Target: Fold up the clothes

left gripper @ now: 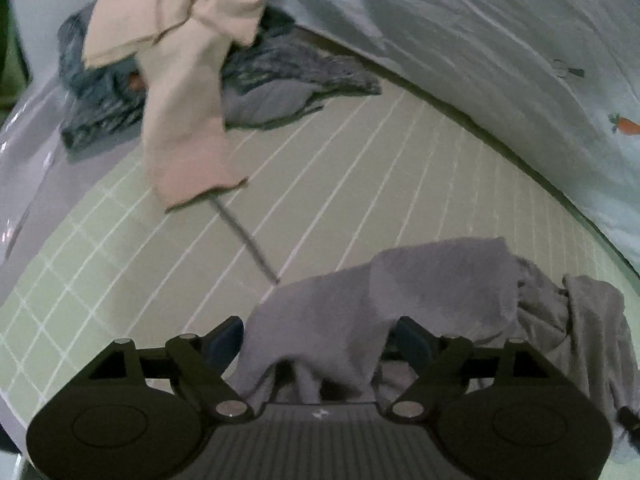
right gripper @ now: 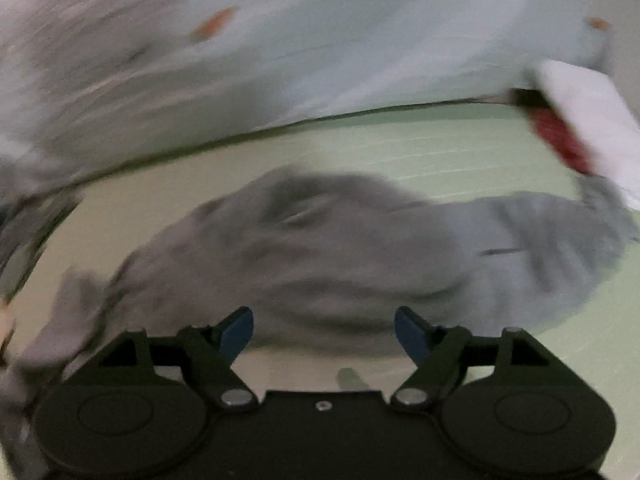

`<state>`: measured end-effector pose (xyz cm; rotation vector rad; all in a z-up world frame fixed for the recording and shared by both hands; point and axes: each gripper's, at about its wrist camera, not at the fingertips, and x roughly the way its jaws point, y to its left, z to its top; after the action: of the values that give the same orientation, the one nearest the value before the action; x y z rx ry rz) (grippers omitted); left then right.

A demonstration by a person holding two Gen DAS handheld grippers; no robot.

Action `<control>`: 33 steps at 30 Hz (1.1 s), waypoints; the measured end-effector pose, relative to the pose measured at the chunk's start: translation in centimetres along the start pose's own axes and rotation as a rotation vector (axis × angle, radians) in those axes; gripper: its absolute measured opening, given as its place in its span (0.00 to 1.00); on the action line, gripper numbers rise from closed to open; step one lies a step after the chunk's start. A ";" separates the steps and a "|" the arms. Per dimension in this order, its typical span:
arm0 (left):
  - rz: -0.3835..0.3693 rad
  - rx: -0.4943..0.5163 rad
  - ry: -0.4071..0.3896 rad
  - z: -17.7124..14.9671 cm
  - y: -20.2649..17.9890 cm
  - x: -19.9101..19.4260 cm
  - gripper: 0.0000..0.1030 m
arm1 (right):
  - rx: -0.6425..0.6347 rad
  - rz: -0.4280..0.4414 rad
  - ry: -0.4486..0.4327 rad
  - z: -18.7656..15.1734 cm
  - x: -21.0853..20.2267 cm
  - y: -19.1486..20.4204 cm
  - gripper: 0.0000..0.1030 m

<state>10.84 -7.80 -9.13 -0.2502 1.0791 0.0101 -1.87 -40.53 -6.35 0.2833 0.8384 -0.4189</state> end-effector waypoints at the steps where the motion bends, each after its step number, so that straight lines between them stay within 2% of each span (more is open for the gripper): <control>1: -0.002 -0.010 0.007 -0.4 0.5 0.1 0.81 | -0.026 0.019 0.007 -0.6 -0.2 1.5 0.77; 7: -0.009 -0.036 0.066 -3.8 2.9 -0.1 0.81 | -0.093 0.100 0.061 -4.7 -0.9 7.0 0.77; 12: 0.010 0.014 0.058 -6.7 3.5 -1.1 0.81 | -0.130 0.149 0.095 -8.2 -1.1 9.6 0.77; 16: -0.014 0.032 0.027 -7.8 4.1 -2.2 0.81 | -0.159 0.187 0.123 -11.0 -1.3 11.7 0.76; 18: -0.022 0.014 0.019 -8.4 4.5 -2.8 0.81 | -0.174 0.206 0.136 -12.4 -1.3 12.7 0.68; 19: -0.026 0.005 0.015 -8.7 4.7 -3.1 0.81 | -0.181 0.216 0.143 -13.1 -1.4 13.2 0.68; 20: -0.029 0.000 0.013 -9.0 4.9 -3.5 0.81 | -0.189 0.226 0.150 -13.7 -1.4 13.8 0.56; 21: -0.031 0.000 0.013 -9.3 5.1 -3.8 0.81 | -0.201 0.235 0.148 -14.0 -1.5 13.9 0.38; 22: -0.032 0.001 0.014 -9.6 5.3 -4.1 0.81 | -0.211 0.244 0.149 -14.1 -1.6 13.8 0.28; 23: -0.030 0.001 0.016 -9.9 5.5 -4.3 0.81 | -0.213 0.252 0.154 -14.2 -1.6 13.5 0.12; 24: -0.029 -0.004 0.017 -10.1 5.7 -4.4 0.81 | -0.213 0.251 0.152 -14.1 -1.7 13.1 0.05; 27: -0.037 -0.019 0.021 -10.6 6.1 -4.9 0.81 | -0.206 0.230 0.132 -13.9 -1.8 11.6 0.02; 33: -0.048 -0.007 0.022 -10.8 5.5 -5.4 0.81 | -0.135 0.093 0.095 -12.5 -1.4 5.2 0.02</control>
<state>-1.84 -4.07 -10.27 -0.2832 1.0944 -0.0316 -8.45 -30.54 -12.83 0.2175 0.9382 -0.2619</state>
